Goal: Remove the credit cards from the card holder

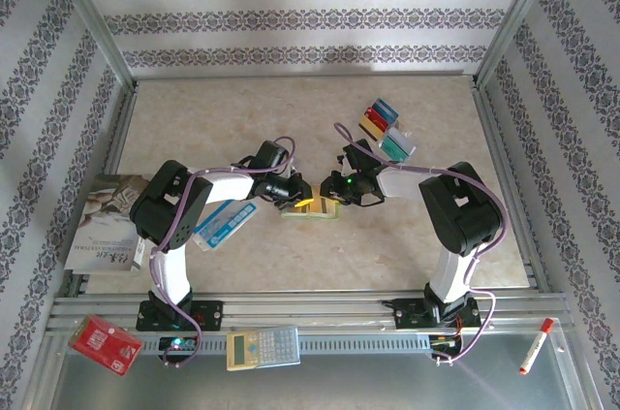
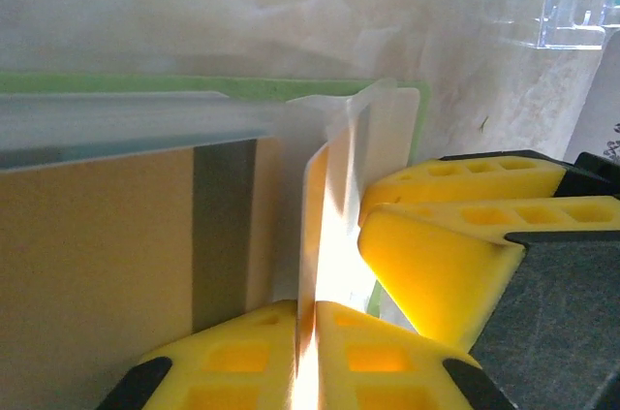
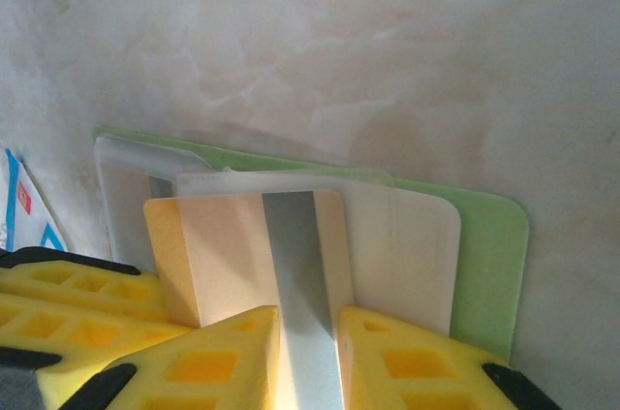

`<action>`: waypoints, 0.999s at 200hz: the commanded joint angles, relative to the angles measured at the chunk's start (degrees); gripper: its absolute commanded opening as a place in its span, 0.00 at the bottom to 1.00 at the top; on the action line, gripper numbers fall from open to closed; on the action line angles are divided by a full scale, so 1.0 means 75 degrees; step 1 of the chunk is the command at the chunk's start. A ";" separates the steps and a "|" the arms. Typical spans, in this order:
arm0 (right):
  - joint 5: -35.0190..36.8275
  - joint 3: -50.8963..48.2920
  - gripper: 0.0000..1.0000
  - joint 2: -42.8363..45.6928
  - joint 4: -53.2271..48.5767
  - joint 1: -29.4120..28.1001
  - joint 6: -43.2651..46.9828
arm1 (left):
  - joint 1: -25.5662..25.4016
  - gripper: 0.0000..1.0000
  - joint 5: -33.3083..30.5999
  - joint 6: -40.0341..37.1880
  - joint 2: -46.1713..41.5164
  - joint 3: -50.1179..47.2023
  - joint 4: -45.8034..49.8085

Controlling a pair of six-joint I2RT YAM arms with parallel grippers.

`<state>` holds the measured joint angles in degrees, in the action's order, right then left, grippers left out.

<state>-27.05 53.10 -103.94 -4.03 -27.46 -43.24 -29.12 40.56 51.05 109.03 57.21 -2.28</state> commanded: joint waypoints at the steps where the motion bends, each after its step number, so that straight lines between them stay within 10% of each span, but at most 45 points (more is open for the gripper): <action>1: 0.0230 -0.0160 0.26 -0.0426 -0.0259 0.0005 -0.0003 | 0.0112 0.06 0.0155 -0.0021 -0.0070 -0.0130 -0.0319; 150: 0.0104 -0.0239 0.27 0.0102 0.0099 0.0215 0.0026 | 0.1231 0.00 -0.0407 -0.1982 -0.2390 -0.0169 0.2565; 200: -0.0724 -0.0724 0.38 0.1548 0.1901 0.0412 -0.0621 | 0.1356 0.00 -0.0217 -0.0575 -0.3288 -0.0493 0.1062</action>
<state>-28.64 48.97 -98.32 1.30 -25.41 -45.08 -19.38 37.69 40.42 87.29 54.83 13.13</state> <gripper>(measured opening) 0.362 0.061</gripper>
